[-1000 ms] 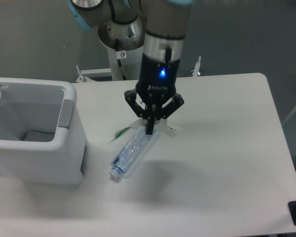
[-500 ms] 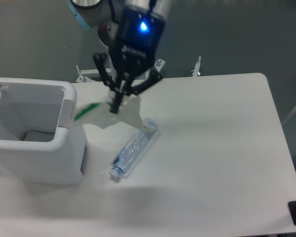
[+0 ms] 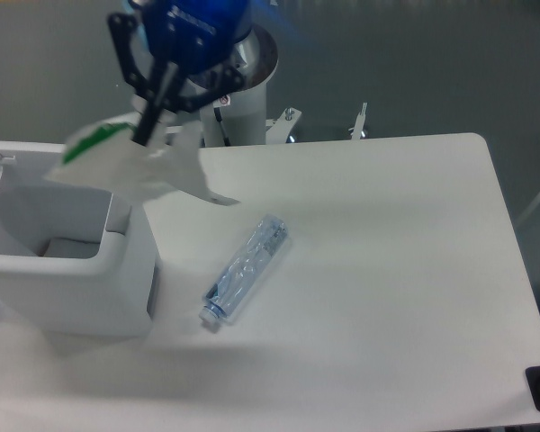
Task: Place the trash in the trash can
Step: 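Lift the wrapper and carry it over the white bin, then open the gripper to drop the wrapper into the bin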
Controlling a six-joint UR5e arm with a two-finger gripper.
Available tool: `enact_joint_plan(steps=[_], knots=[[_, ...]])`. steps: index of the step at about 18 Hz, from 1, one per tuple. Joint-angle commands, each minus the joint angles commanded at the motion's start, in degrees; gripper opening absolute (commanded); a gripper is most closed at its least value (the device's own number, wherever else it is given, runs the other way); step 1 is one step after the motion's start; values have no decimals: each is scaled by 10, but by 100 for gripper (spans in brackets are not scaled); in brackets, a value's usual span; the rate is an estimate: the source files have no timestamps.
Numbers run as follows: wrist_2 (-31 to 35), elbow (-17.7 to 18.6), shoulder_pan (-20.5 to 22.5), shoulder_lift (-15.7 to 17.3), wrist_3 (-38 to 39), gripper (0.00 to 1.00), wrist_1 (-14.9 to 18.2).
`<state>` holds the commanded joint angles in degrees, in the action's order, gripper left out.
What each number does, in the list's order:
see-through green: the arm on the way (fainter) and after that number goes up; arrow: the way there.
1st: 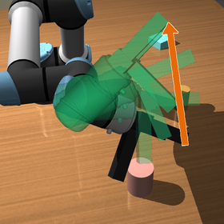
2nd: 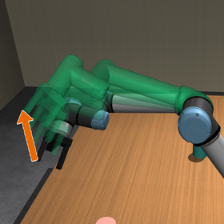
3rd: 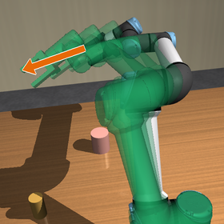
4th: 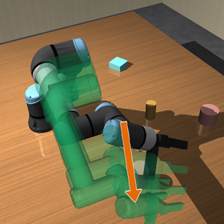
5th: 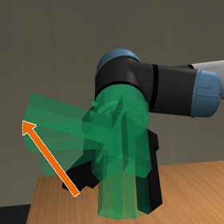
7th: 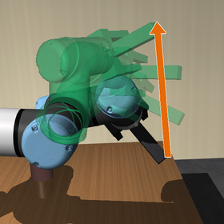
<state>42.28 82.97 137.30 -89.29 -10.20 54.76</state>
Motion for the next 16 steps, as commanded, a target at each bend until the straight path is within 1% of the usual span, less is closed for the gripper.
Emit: enact_joint_plan(steps=[4,8,9,10,11,12,13,14,16], knots=[[0,5,-38,-17,8,0,0],[0,6,-60,-22,10,0,0],[0,9,-60,-21,10,0,0],[0,10,-61,-21,10,6,0],[1,11,-64,-21,8,25,0],[2,11,-67,-22,3,53,0],[2,11,-67,-24,1,86,-1],[3,11,-66,-24,2,99,0],[4,22,-66,-19,0,100,-1]])
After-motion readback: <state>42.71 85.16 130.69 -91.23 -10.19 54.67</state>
